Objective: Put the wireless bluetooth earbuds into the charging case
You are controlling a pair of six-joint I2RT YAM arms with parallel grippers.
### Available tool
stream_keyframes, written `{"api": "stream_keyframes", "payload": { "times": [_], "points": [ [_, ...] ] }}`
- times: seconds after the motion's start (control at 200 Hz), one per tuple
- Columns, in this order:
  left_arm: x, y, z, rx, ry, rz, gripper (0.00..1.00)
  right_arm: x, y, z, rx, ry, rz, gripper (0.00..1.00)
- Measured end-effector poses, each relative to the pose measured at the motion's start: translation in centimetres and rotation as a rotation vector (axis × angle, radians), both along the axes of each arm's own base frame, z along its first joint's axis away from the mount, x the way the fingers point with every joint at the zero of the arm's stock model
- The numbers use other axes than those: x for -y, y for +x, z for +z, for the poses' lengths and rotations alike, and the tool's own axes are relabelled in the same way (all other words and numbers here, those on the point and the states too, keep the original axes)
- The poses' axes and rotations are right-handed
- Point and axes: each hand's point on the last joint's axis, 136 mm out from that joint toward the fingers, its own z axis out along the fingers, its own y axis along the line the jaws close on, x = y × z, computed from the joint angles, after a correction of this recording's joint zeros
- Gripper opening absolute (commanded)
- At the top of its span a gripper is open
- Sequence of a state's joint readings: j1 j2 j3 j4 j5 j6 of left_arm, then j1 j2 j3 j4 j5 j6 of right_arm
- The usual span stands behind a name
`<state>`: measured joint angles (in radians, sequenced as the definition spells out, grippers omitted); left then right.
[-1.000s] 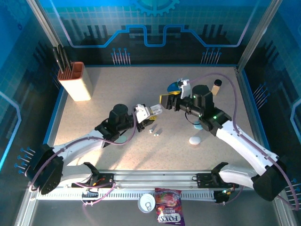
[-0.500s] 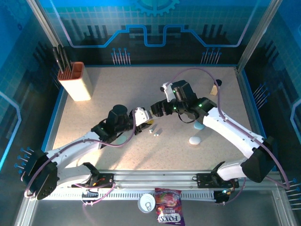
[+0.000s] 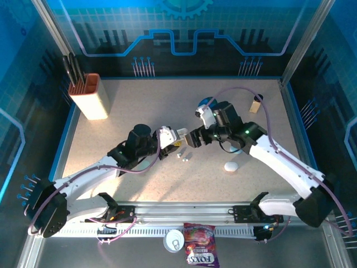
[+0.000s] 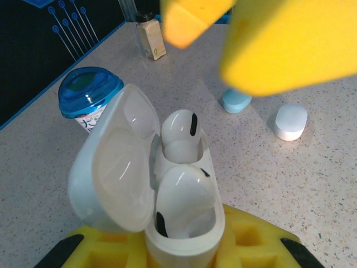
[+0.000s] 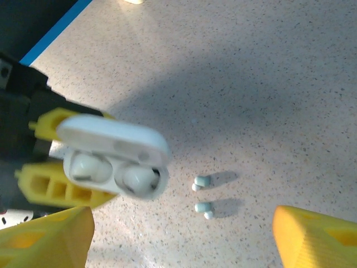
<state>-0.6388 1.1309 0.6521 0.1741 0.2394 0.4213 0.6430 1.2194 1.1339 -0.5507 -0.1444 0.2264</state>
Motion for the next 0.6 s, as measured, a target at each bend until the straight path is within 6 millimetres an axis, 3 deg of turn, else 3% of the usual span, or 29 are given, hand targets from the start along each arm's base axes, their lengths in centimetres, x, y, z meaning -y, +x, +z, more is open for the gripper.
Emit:
{"api": "stream_keyframes", "payload": {
  "times": [0.195,0.3,0.425,0.6],
  "points": [
    [-0.6,-1.0,1.2,0.059,0.02,-0.03,0.12,1.2,-1.3,2.6,0.119,0.037,0.078,0.82],
    [-0.8,-1.7,1.6,0.097,0.041,-0.062,0.11,1.2,-0.6,3.7,0.131,0.049,0.075,0.81],
    [-0.9,-2.1,1.5,0.125,0.073,-0.088,0.12,-0.5,1.2,4.6,0.128,0.072,0.099,0.81],
    [-1.0,-2.3,1.2,0.139,0.096,-0.104,0.12,-2.6,3.0,3.5,0.09,0.07,0.129,0.81]
  ]
}}
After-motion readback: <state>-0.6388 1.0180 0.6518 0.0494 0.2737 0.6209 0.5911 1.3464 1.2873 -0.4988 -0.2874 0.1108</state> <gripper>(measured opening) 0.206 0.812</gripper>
